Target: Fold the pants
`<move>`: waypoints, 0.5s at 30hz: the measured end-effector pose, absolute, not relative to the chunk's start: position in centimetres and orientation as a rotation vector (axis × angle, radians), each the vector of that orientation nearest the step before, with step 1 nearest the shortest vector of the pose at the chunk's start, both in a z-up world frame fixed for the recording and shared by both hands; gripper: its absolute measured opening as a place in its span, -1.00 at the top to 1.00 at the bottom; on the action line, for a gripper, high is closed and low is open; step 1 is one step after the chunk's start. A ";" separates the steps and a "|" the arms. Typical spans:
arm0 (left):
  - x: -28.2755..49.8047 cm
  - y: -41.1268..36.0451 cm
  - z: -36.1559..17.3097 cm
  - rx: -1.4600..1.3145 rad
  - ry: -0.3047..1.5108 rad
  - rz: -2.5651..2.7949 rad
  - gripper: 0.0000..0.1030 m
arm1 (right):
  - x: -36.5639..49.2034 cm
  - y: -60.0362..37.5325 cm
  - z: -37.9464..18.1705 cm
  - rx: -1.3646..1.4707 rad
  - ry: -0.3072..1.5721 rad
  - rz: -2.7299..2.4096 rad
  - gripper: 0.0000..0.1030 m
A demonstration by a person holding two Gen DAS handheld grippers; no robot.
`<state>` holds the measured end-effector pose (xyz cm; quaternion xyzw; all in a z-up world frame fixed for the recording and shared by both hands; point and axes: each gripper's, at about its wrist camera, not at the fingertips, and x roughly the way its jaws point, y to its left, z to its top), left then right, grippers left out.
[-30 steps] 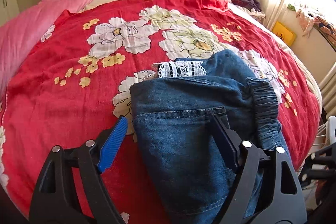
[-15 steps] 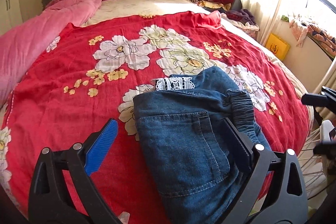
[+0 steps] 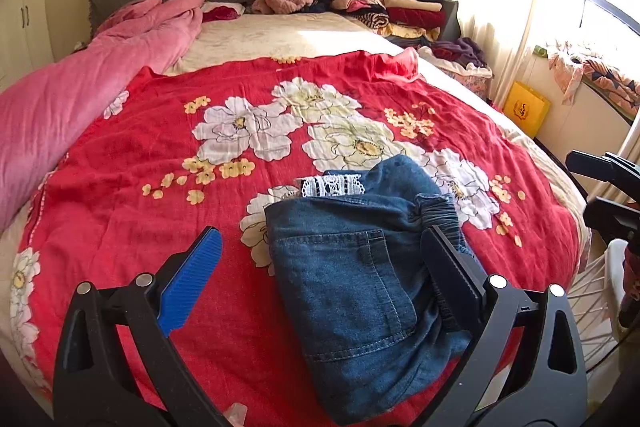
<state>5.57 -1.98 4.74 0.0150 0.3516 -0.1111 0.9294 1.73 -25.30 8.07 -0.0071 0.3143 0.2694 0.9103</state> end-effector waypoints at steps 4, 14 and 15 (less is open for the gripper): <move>5.2 -2.0 5.2 0.041 0.702 -0.222 -0.81 | 2.4 -25.8 7.9 0.022 0.648 0.497 -0.91; 6.8 -1.1 2.4 0.054 0.758 -0.159 -0.81 | 5.5 -24.8 4.3 0.047 0.767 0.434 -0.90; 7.2 -0.9 1.8 0.046 0.773 -0.153 -0.81 | 6.1 -24.6 3.4 0.051 0.798 0.419 -0.90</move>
